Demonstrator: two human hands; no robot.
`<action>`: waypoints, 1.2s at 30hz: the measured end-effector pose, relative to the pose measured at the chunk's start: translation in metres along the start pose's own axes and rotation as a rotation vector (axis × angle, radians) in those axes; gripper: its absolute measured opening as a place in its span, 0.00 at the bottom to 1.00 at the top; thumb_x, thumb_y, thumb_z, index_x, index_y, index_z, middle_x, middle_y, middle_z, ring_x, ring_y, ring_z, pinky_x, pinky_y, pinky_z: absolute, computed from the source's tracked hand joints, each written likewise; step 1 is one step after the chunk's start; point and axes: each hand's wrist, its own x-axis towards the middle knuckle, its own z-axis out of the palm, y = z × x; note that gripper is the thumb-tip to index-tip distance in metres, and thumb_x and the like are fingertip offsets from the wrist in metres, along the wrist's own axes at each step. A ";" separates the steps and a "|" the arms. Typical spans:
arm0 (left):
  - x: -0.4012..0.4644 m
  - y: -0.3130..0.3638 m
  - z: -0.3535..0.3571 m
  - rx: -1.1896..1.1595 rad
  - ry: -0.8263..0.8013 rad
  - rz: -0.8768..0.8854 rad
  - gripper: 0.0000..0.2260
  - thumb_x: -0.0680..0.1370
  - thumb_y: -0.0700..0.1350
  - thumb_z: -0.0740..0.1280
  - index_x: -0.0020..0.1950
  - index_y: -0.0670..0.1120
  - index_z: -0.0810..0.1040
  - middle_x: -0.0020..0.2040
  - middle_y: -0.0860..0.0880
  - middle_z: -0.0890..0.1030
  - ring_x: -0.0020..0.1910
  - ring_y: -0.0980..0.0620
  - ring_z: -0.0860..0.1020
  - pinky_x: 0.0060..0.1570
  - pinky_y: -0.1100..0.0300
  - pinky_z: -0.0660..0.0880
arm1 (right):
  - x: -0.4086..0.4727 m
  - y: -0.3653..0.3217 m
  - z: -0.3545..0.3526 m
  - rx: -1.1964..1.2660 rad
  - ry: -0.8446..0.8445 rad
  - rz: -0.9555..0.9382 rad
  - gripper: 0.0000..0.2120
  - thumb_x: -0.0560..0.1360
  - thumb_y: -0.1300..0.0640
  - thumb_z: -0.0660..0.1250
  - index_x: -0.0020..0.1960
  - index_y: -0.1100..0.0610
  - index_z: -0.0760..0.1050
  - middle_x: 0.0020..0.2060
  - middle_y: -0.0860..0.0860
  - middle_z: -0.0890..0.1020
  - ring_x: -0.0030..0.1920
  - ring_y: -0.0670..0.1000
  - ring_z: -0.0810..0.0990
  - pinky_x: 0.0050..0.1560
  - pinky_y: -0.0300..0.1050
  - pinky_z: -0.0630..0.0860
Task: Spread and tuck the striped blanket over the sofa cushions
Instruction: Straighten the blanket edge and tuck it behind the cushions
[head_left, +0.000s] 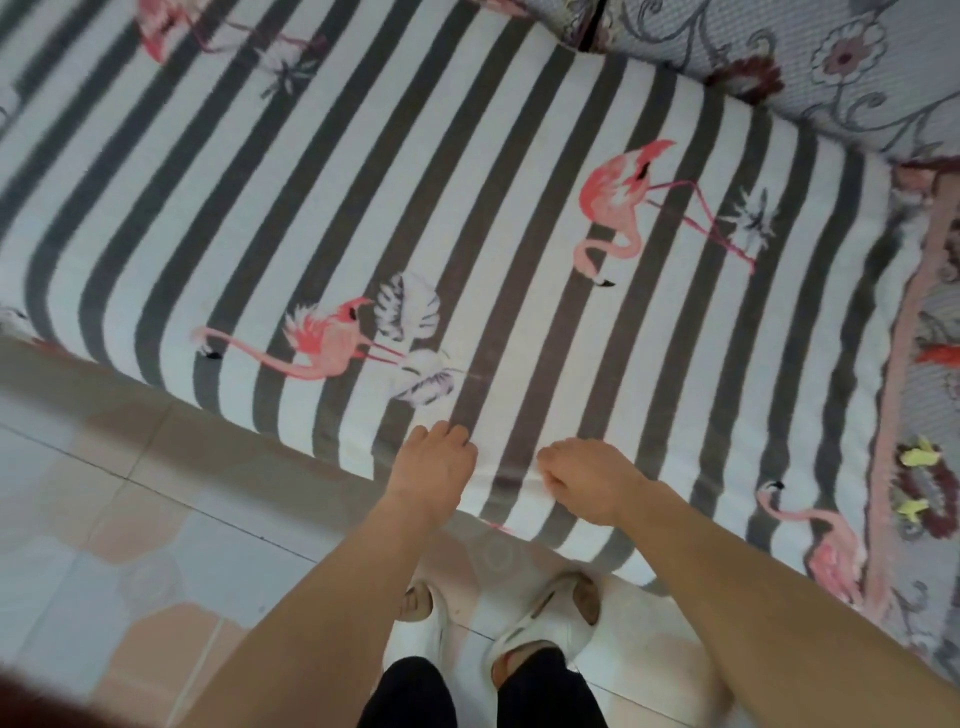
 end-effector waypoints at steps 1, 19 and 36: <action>-0.001 -0.003 0.000 -0.008 0.027 0.001 0.14 0.71 0.35 0.67 0.55 0.45 0.74 0.53 0.47 0.74 0.54 0.45 0.73 0.52 0.53 0.69 | -0.001 0.000 -0.002 0.019 0.014 0.022 0.05 0.77 0.59 0.57 0.42 0.55 0.64 0.40 0.50 0.71 0.41 0.53 0.71 0.41 0.48 0.68; 0.012 0.049 0.037 0.206 0.179 0.325 0.07 0.54 0.33 0.64 0.26 0.44 0.76 0.29 0.47 0.75 0.28 0.46 0.75 0.25 0.60 0.69 | -0.029 -0.008 0.078 -0.239 0.311 0.175 0.09 0.53 0.65 0.70 0.33 0.57 0.77 0.28 0.52 0.77 0.31 0.54 0.77 0.33 0.45 0.74; 0.024 0.088 0.056 0.018 -0.649 0.316 0.20 0.76 0.49 0.63 0.67 0.48 0.70 0.62 0.46 0.77 0.59 0.44 0.77 0.56 0.53 0.75 | -0.076 0.019 0.110 0.498 -0.289 0.228 0.21 0.78 0.49 0.59 0.69 0.55 0.65 0.66 0.55 0.73 0.65 0.57 0.71 0.63 0.55 0.70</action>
